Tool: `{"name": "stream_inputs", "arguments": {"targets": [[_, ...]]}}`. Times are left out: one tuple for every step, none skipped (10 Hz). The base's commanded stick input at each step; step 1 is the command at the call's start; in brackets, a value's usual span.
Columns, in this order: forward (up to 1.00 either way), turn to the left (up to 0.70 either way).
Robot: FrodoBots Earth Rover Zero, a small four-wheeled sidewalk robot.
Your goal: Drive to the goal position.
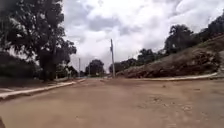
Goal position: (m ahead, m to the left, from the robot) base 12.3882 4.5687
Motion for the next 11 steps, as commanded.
{"name": "stream_inputs", "arguments": {"targets": [[0.7,0.0],[0.7,0.0],[0.7,0.0],[0.7,0.0],[0.7,0.0],[0.7,0.0],[0.7,0.0],[0.7,0.0],[0.7,0.0],[0.7,0.01],[0.7,0.13]]}}
